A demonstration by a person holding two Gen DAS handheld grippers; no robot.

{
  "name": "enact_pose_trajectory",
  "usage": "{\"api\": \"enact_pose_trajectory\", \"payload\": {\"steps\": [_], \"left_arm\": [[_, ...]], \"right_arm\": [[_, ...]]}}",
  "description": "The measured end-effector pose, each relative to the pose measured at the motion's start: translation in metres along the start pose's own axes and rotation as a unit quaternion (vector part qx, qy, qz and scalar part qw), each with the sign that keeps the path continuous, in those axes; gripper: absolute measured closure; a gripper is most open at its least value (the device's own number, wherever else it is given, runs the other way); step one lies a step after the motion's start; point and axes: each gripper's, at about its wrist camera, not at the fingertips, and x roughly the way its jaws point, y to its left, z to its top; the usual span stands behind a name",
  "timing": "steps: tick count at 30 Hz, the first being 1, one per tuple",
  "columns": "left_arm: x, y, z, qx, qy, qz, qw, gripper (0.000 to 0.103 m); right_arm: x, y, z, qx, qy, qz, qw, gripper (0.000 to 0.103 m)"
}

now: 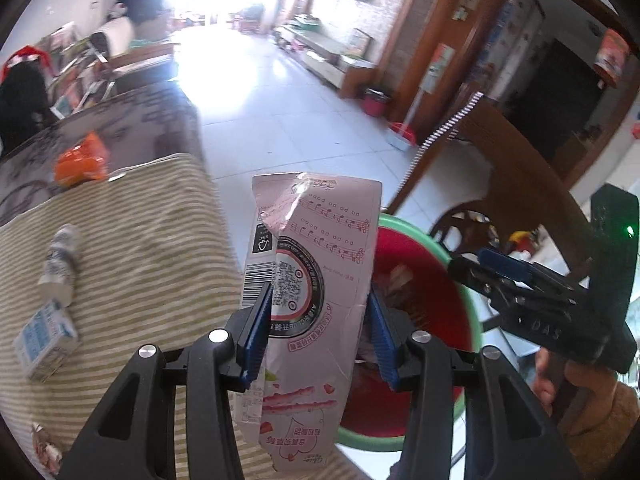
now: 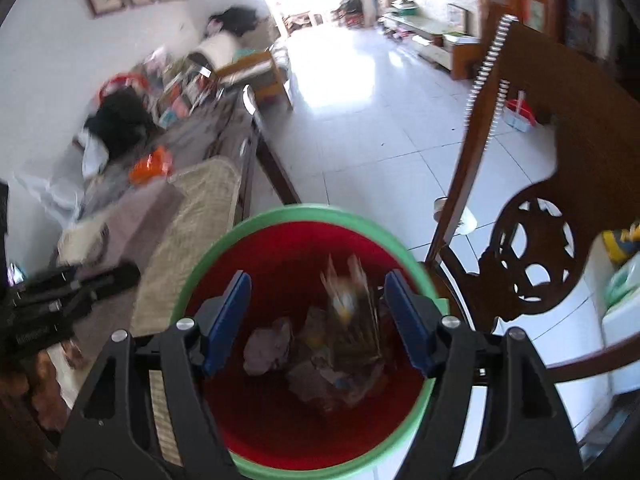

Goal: Collect trash

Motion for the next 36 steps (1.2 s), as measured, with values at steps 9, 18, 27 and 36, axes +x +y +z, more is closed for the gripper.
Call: {"api": "enact_pose_trajectory", "payload": {"steps": [9,18,27,36], "left_arm": [[-0.002,0.003,-0.004,0.015,0.002,-0.011,0.9998,0.022],[-0.019,0.056,-0.02,-0.029,-0.001,0.041,0.9987,0.023],[-0.054,0.118,-0.052,-0.097,-0.019,0.101,0.9899,0.023],[-0.092,0.18,-0.092,-0.172,-0.038,0.157,0.9718,0.023]], "right_arm": [[-0.013,-0.002,0.002,0.007,-0.027,-0.027,0.999,0.035],[0.006,0.041,0.005,-0.029,-0.008,-0.009,1.0,0.035],[0.025,0.111,0.003,-0.092,0.01,0.037,0.995,0.035],[0.04,0.18,-0.009,-0.16,0.034,0.077,0.984,0.031]]}}
